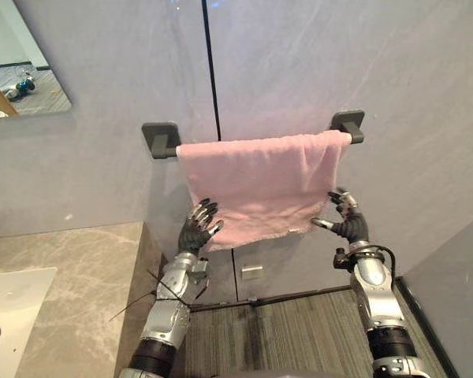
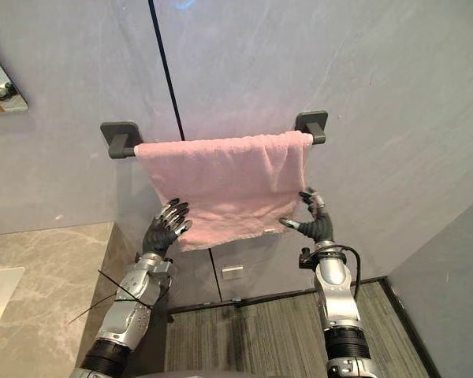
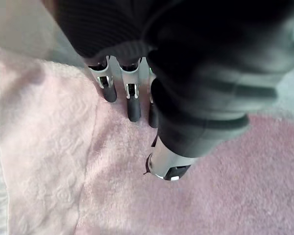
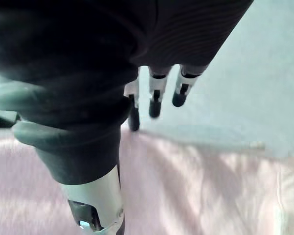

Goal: Organize washtable

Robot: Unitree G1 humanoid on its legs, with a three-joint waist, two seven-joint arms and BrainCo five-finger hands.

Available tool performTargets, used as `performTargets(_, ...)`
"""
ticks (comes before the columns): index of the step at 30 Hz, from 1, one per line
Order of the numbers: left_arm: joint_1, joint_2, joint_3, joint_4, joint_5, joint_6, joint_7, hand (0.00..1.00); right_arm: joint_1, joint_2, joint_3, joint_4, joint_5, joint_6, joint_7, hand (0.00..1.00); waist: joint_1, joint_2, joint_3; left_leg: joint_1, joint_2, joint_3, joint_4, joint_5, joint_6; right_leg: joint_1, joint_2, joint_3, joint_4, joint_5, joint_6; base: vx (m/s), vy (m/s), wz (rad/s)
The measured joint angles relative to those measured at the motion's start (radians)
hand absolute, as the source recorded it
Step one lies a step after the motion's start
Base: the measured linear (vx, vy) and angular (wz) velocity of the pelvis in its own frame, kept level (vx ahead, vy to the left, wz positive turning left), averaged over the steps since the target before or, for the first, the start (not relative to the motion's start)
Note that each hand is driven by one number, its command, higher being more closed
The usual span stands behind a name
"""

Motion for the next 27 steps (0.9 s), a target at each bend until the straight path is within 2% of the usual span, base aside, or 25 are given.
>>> performTargets(5, 0.084, -0.005, 0.040, -0.006, 0.000, 0.000, 0.003, 0.00, 0.092, 0.031, -0.067, 0.000, 0.006, 0.005, -0.037, 0.00, 0.001, -0.001, 0.000, -0.006, 0.000, 0.000, -0.004, -0.001, 0.000, -0.007, -0.001, 0.000, 0.000, -0.001, 0.001, 0.00, 0.000, 0.00)
performTargets(12, 0.243, -0.071, 0.057, 0.011, 0.008, 0.018, -0.008, 0.00, 0.277, 0.110, -0.085, 0.000, 0.023, 0.012, -0.050, 0.00, 0.004, -0.002, 0.000, -0.024, 0.007, 0.009, -0.003, -0.005, -0.001, -0.035, -0.004, 0.002, 0.021, -0.013, 0.002, 0.00, 0.000, 0.00)
performTargets(16, 0.260, -0.079, 0.080, 0.145, 0.151, 0.036, -0.030, 0.00, 0.340, 0.141, -0.061, 0.059, 0.018, 0.014, -0.048, 0.00, 0.008, -0.002, 0.000, -0.010, 0.013, 0.026, -0.003, -0.007, -0.005, -0.036, -0.005, 0.004, 0.049, -0.027, -0.001, -0.02, -0.006, -0.03)
performTargets(18, 0.260, -0.080, 0.082, 0.260, 0.245, 0.046, -0.029, 0.00, 0.353, 0.148, -0.051, 0.167, 0.018, 0.015, -0.037, 0.00, 0.011, -0.002, -0.002, -0.003, 0.014, 0.031, -0.004, -0.008, -0.006, -0.035, -0.005, 0.006, 0.073, -0.041, -0.002, -0.07, -0.019, -0.05)
performTargets(21, 0.260, -0.089, 0.100, 0.401, 0.331, 0.061, -0.026, 0.00, 0.364, 0.156, -0.045, 0.328, 0.021, 0.030, -0.029, 0.00, 0.015, -0.002, -0.013, -0.004, 0.016, 0.035, -0.005, -0.009, -0.009, -0.053, -0.004, 0.006, 0.088, -0.052, -0.003, -0.07, -0.020, -0.02)
performTargets(24, 0.254, -0.101, 0.141, 0.544, 0.359, 0.068, -0.019, 0.00, 0.365, 0.155, -0.046, 0.466, 0.022, 0.053, -0.029, 0.00, 0.027, 0.002, -0.017, -0.005, 0.015, 0.042, -0.011, -0.010, -0.010, -0.054, -0.003, 0.005, 0.087, -0.052, -0.003, -0.03, -0.014, -0.07)
performTargets(27, 0.253, -0.099, 0.162, 0.591, 0.380, 0.073, 0.009, 0.00, 0.365, 0.156, -0.048, 0.520, 0.024, 0.061, -0.029, 0.00, 0.031, 0.002, -0.018, -0.005, 0.014, 0.040, -0.012, -0.010, -0.009, -0.054, -0.004, 0.003, 0.084, -0.052, -0.003, 0.00, -0.003, 0.02)
